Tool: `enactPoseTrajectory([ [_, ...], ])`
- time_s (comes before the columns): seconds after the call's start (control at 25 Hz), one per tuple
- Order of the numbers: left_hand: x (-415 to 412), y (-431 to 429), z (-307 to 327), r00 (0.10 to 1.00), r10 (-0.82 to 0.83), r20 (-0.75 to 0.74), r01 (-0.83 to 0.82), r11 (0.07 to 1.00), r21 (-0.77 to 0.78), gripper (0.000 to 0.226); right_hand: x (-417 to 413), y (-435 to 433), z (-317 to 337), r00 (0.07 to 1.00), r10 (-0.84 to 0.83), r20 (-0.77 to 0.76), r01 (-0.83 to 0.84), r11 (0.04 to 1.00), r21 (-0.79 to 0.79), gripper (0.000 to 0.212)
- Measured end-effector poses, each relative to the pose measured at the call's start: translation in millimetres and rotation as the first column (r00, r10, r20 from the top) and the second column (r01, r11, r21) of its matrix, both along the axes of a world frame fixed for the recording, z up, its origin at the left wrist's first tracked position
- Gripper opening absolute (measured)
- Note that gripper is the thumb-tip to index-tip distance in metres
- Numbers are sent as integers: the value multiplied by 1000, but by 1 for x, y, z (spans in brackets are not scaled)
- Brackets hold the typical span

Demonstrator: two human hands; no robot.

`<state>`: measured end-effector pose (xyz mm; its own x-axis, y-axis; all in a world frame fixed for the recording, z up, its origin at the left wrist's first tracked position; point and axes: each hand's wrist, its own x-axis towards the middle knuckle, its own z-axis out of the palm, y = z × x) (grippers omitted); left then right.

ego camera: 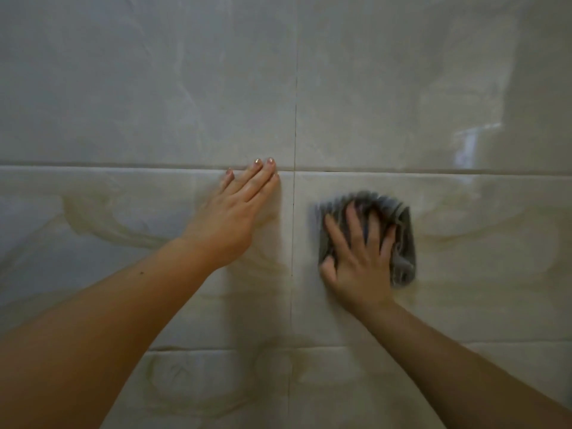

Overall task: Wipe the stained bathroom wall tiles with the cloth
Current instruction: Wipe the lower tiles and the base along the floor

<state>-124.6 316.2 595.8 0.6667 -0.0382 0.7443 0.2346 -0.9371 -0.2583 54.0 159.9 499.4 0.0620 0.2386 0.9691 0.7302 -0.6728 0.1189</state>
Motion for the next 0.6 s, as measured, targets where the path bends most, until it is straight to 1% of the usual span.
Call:
enactPoseTrajectory([
  [0.04,1,-1,0,1000,24,-9,-24,1000,-8,82,2,4,30,997,-3,-74,13,991,131,72],
  [0.08,2,-2,-2,999,50,-14,-50,999,-10,83,1,8,52,990,2,-138,28,976,214,71],
  [0.12,5,-4,-5,998,69,-8,-69,998,-1,81,-1,10,60,989,-5,-147,41,969,242,71],
  [0.16,7,-7,-8,997,76,17,-76,997,25,78,0,10,53,993,-15,-114,40,975,217,71],
  [0.28,18,-18,-16,994,72,88,-82,989,122,70,8,-17,-12,1000,-10,-29,10,1000,4,72],
  [0.32,23,-22,-17,992,78,100,-92,986,140,67,17,-30,-23,1000,-22,-20,21,999,-32,72],
  [0.36,26,-25,-18,990,90,109,-106,982,154,66,26,-37,-19,999,-39,-21,38,999,-21,71],
  [0.4,28,-29,-18,988,105,111,-122,980,158,67,33,-40,-3,997,-57,-52,59,998,37,71],
  [0.48,33,-37,-19,987,138,81,-150,976,156,80,39,-36,41,983,-59,-175,96,972,213,72],
  [0.52,36,-41,-20,986,153,66,-162,975,154,87,37,-35,53,976,-42,-214,96,964,250,73],
  [0.6,39,-45,-22,983,179,50,-185,972,143,98,37,-36,38,985,-30,-172,67,976,209,73],
])
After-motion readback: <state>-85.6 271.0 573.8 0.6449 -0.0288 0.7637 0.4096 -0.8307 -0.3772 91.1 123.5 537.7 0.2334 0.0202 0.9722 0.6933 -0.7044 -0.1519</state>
